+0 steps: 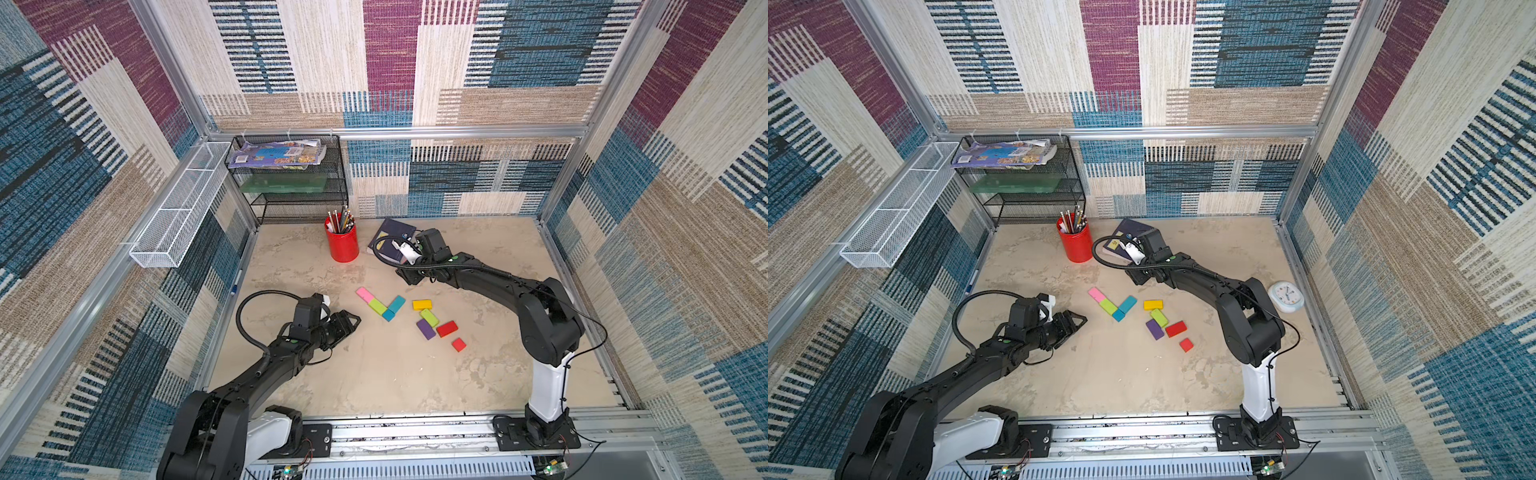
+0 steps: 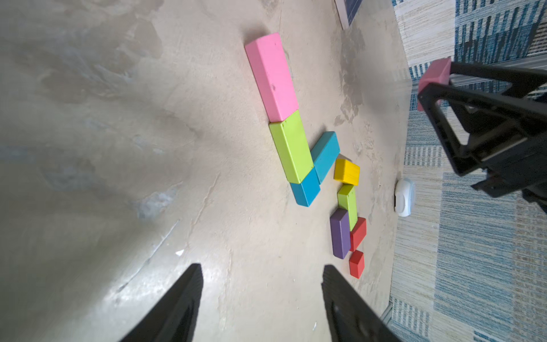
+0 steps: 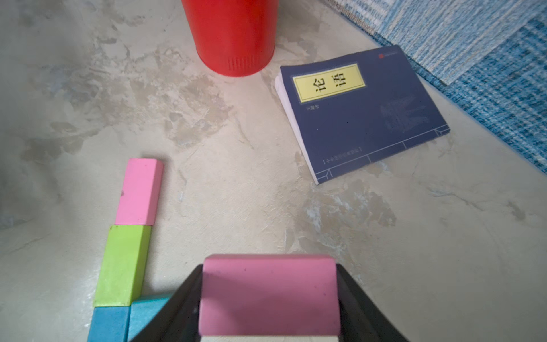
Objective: Assemble the letter v with building blocks
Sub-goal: Assemble the building block at the center of the board.
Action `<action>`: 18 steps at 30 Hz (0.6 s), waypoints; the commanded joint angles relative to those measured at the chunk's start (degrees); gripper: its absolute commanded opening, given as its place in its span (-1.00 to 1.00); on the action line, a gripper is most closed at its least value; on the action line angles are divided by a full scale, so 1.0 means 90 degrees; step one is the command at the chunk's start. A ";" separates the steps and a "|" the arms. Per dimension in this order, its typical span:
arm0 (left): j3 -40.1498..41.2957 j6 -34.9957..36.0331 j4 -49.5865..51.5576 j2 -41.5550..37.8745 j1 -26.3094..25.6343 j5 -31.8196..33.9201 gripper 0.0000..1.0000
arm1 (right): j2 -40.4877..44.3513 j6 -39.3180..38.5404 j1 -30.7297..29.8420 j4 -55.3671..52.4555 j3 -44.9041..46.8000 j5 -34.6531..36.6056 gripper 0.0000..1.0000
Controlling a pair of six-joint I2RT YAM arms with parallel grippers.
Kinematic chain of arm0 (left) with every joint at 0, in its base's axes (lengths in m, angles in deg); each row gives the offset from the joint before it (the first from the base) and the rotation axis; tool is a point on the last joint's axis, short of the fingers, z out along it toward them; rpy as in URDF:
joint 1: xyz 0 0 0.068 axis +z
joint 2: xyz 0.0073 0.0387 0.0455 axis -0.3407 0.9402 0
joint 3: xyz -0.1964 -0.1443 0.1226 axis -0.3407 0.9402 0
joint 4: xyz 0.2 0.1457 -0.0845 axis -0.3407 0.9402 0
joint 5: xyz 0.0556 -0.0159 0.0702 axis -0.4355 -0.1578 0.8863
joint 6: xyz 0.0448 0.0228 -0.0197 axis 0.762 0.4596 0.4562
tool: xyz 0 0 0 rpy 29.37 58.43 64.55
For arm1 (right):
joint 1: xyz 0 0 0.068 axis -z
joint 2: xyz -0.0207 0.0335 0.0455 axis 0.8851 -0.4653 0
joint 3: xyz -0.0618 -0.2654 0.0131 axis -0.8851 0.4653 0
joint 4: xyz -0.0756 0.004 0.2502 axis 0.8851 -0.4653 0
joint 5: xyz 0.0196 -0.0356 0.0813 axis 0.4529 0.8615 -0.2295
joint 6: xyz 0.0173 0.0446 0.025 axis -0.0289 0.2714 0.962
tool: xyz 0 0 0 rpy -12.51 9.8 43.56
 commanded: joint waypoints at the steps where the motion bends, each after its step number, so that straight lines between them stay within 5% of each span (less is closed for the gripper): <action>1: 0.0013 0.0235 -0.0548 0.0228 -0.0006 -0.0382 0.35 | -0.0246 -0.0273 0.0022 -0.0214 -0.0123 0.0290 -0.99; 8: -0.0143 0.0306 -0.0906 0.0923 -0.0013 -0.1034 0.35 | -0.0473 -0.0361 0.0058 -0.0346 -0.0026 0.0358 -0.94; 18: 0.0256 0.0268 -0.1138 0.0781 -0.0053 -0.0868 0.34 | -0.0863 -0.0627 0.0189 -0.0437 0.0005 0.0247 -0.83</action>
